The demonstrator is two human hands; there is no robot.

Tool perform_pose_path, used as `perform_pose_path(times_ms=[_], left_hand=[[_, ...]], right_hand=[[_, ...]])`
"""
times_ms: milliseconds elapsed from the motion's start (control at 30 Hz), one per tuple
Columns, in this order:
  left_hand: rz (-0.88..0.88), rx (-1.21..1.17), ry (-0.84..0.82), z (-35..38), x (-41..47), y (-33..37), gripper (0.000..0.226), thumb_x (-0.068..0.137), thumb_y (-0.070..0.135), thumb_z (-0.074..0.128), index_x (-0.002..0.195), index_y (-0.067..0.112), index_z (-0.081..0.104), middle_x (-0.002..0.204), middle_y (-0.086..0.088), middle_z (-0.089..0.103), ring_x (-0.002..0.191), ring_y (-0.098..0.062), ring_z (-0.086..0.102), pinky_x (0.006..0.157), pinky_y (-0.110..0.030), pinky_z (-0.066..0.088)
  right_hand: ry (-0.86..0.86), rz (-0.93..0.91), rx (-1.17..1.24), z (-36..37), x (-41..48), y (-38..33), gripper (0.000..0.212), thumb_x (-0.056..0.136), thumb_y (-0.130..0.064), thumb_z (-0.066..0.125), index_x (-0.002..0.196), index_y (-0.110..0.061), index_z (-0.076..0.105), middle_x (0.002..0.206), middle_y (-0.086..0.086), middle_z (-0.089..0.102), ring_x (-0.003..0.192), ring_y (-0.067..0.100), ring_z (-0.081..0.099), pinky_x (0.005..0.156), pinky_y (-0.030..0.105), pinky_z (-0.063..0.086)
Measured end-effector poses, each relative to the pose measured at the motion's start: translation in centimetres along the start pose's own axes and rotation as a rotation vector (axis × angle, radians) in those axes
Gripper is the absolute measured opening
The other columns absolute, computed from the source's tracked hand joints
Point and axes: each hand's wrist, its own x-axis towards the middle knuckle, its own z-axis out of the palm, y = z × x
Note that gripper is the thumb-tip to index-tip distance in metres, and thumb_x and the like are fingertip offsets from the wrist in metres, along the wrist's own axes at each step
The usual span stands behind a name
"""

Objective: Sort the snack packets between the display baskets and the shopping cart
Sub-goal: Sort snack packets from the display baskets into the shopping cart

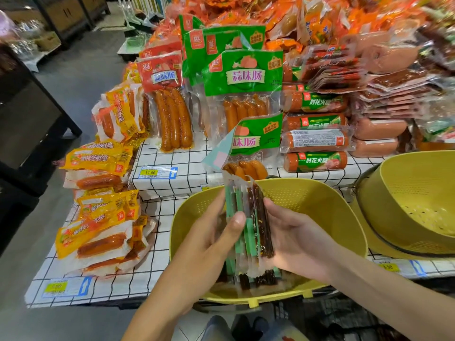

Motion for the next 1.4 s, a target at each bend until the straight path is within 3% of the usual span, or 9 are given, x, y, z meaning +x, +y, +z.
perform_pose_path(times_ms=[167,333,500,567,767,933,1100,1333,1400], left_hand=[[0.029,-0.042,0.015,-0.1,-0.1,-0.2,0.042,0.088,0.029,0.053,0.129,0.039,0.049,0.117,0.014,0.068,0.107,-0.005,0.065,0.080,-0.017,0.053],[0.007,-0.104,0.024,-0.2,0.0,-0.6,0.045,0.089,0.024,0.050,0.132,0.036,0.048,0.118,0.009,0.068,0.108,-0.009,0.065,0.080,-0.021,0.055],[-0.008,-0.081,0.062,0.2,0.2,-0.5,0.043,0.089,0.022,0.049,0.130,0.036,0.050,0.106,0.008,0.073,0.097,-0.005,0.068,0.074,-0.017,0.054],[0.017,-0.013,0.081,0.5,0.3,-0.4,0.040,0.091,0.013,0.055,0.119,0.041,0.052,0.097,0.011,0.074,0.087,-0.001,0.069,0.069,-0.011,0.051],[-0.001,0.061,0.187,0.9,0.5,-0.2,0.061,0.080,-0.011,0.061,0.113,0.039,0.050,0.098,0.004,0.072,0.092,-0.012,0.070,0.073,-0.023,0.057],[-0.007,-0.023,0.325,0.1,0.7,-0.2,0.056,0.081,-0.011,0.062,0.108,0.037,0.050,0.096,0.014,0.073,0.085,-0.001,0.069,0.064,-0.007,0.050],[-0.101,-0.172,0.297,0.5,0.9,-0.7,0.047,0.067,0.016,0.074,0.112,0.018,0.061,0.101,-0.001,0.074,0.089,-0.016,0.072,0.063,-0.026,0.058],[-0.210,-0.284,0.024,3.4,1.5,-1.2,0.059,0.068,0.017,0.073,0.125,0.021,0.055,0.115,0.005,0.070,0.112,-0.012,0.064,0.099,-0.047,0.046],[-0.223,-0.280,-0.087,5.9,1.7,-1.2,0.064,0.068,0.019,0.073,0.129,0.022,0.052,0.120,0.005,0.068,0.117,-0.013,0.061,0.100,-0.049,0.046]], right_hand=[[-0.047,0.028,0.139,-0.2,-0.1,-0.3,0.053,0.084,-0.036,0.067,0.132,-0.018,0.057,0.133,0.007,0.058,0.122,0.025,0.054,0.109,0.053,0.029],[-0.047,0.031,0.117,-0.2,-0.3,-0.6,0.042,0.094,-0.033,0.051,0.131,-0.016,0.057,0.133,0.008,0.057,0.125,0.025,0.052,0.107,0.051,0.036],[-0.090,0.043,0.182,-0.8,-0.6,-0.6,0.046,0.093,-0.031,0.057,0.136,-0.015,0.052,0.136,0.012,0.054,0.128,0.031,0.049,0.109,0.061,0.028],[-0.039,0.045,0.171,-0.8,-0.6,-0.6,0.046,0.092,-0.033,0.054,0.135,-0.016,0.052,0.139,0.013,0.051,0.130,0.030,0.047,0.108,0.061,0.028],[0.038,0.037,0.048,-0.2,-0.9,-0.8,0.045,0.090,-0.036,0.054,0.131,-0.018,0.056,0.139,0.013,0.051,0.131,0.029,0.047,0.109,0.061,0.029],[0.154,-0.048,0.060,-0.4,-2.0,-1.5,0.057,0.085,-0.012,0.063,0.138,-0.011,0.044,0.135,0.018,0.054,0.125,0.034,0.052,0.100,0.056,0.043],[0.154,-0.128,0.003,0.4,-3.7,-1.2,0.045,0.088,-0.010,0.060,0.132,-0.008,0.050,0.131,0.020,0.057,0.120,0.035,0.056,0.093,0.054,0.049],[0.555,-0.439,0.012,0.4,-10.6,1.9,0.040,0.088,-0.013,0.055,0.127,-0.007,0.052,0.124,0.020,0.062,0.112,0.034,0.062,0.087,0.056,0.052],[0.669,-0.530,0.020,0.8,-13.4,4.0,0.038,0.090,-0.014,0.053,0.127,-0.008,0.054,0.125,0.019,0.061,0.112,0.033,0.061,0.088,0.056,0.051]])
